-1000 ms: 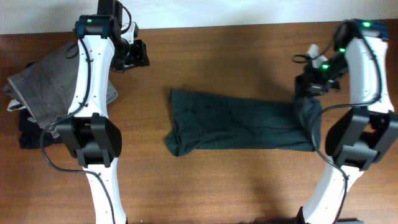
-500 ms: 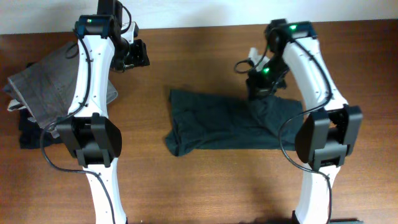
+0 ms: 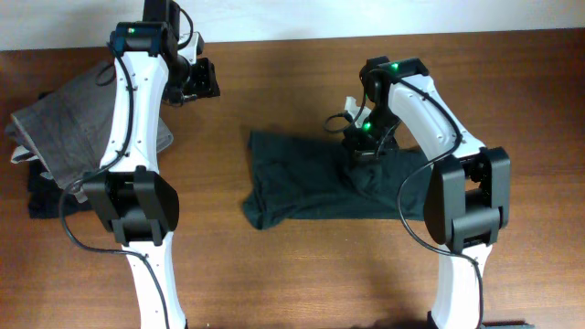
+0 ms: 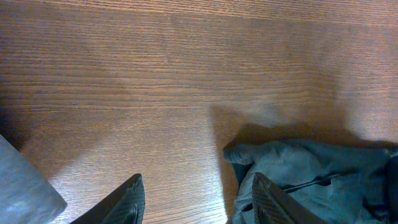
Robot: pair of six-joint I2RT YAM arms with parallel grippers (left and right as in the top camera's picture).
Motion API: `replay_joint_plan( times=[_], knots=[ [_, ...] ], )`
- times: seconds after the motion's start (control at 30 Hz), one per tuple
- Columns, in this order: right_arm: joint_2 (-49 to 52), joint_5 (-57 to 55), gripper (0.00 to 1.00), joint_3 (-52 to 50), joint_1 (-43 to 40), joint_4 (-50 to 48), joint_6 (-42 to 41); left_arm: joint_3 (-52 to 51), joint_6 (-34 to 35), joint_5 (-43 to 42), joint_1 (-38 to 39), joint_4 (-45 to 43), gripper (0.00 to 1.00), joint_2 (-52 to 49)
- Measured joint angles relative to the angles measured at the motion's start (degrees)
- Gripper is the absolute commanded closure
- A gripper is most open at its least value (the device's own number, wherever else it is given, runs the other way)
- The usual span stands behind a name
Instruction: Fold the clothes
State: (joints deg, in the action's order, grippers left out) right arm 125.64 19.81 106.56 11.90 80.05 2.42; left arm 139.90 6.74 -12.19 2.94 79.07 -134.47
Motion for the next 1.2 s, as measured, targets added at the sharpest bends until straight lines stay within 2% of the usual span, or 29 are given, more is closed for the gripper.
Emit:
replay_joint_plan(
  times=[0.03, 0.23, 0.33, 0.47, 0.63, 0.77, 0.97, 1.2],
  knots=[
    [0.00, 0.20, 0.15, 0.00, 0.13, 0.04, -0.52, 0.00, 0.00, 0.00, 0.00, 0.00, 0.45, 0.00],
    [-0.02, 0.63, 0.14, 1.03, -0.24, 3.34, -1.86, 0.00, 0.00, 0.00, 0.00, 0.00, 0.45, 0.00],
    [-0.02, 0.66, 0.13, 5.86, -2.19, 8.46, -0.70, 0.00, 0.00, -0.02, -0.02, 0.00, 0.45, 0.00],
    [-0.42, -0.61, 0.14, 13.55, -8.85, 14.10, 1.07, 0.00, -0.02, -0.02, 0.00, 0.00, 0.45, 0.00],
    [-1.53, -5.40, 0.20, 15.19, -19.04, 16.52, 4.04, 0.00, 0.00, 0.00, 0.00, -0.13, 0.44, 0.00],
    [-1.55, -7.17, 0.35, 12.37, -25.05, 15.56, 5.88, 0.00, 0.00, 0.00, 0.00, -0.81, 0.44, 0.00],
    [-1.53, -6.23, 0.36, 2.64, -30.16, 8.57, 8.37, 0.00, 0.00, 0.02, -0.02, -1.22, 0.44, 0.00],
    [-1.53, -3.37, 0.35, -8.57, -30.88, -3.15, 9.94, 0.00, 0.00, 0.02, 0.00, -2.16, 0.44, 0.00]
  ],
)
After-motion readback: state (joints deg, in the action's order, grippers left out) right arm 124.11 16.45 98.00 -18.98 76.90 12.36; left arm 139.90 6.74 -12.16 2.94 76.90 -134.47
